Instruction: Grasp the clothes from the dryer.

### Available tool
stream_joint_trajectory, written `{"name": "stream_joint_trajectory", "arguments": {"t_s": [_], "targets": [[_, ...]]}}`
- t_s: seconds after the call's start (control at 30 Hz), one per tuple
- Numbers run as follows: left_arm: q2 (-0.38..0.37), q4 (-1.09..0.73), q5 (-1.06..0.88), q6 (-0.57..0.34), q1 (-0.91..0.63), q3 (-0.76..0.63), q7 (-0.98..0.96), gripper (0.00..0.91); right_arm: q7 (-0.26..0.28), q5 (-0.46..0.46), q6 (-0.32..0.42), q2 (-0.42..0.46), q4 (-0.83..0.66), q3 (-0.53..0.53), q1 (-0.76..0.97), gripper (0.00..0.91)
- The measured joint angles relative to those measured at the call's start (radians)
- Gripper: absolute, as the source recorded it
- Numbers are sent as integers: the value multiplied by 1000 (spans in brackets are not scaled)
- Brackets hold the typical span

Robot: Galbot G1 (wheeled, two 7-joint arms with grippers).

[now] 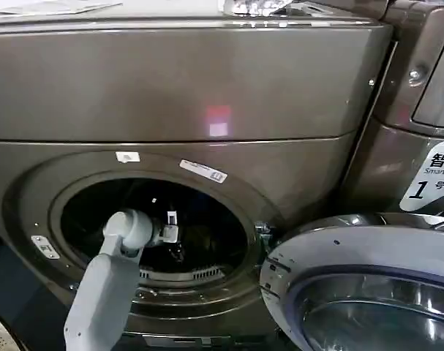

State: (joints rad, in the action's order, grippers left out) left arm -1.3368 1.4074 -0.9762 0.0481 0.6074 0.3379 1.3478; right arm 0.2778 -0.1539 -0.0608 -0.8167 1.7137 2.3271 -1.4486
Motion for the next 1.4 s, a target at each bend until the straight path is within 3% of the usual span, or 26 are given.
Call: {"name": "stream_joint_trajectory", "arguments": {"t_s": [0.43,0.47,0.53,0.63,1.4], "targets": [[-19,-80,-44,4,-24,3,-1,907,0,-2,0,3,-1,-5,2,907],[-21,-83,-47,3,-25,3,-1,876,0,-2,0,4,-1,-6,2,907],[-21,-87,-48,4,-26,3,0,148,0,-2,0,4,0,-6,3,907],[-21,-91,-49,5,-28,3,1,34,0,-2,0,4,0,-5,2,907],[-2,-94,-36,14,-19,1,-4,0,0,-12,-1,17,5,5,-11,907]]}}
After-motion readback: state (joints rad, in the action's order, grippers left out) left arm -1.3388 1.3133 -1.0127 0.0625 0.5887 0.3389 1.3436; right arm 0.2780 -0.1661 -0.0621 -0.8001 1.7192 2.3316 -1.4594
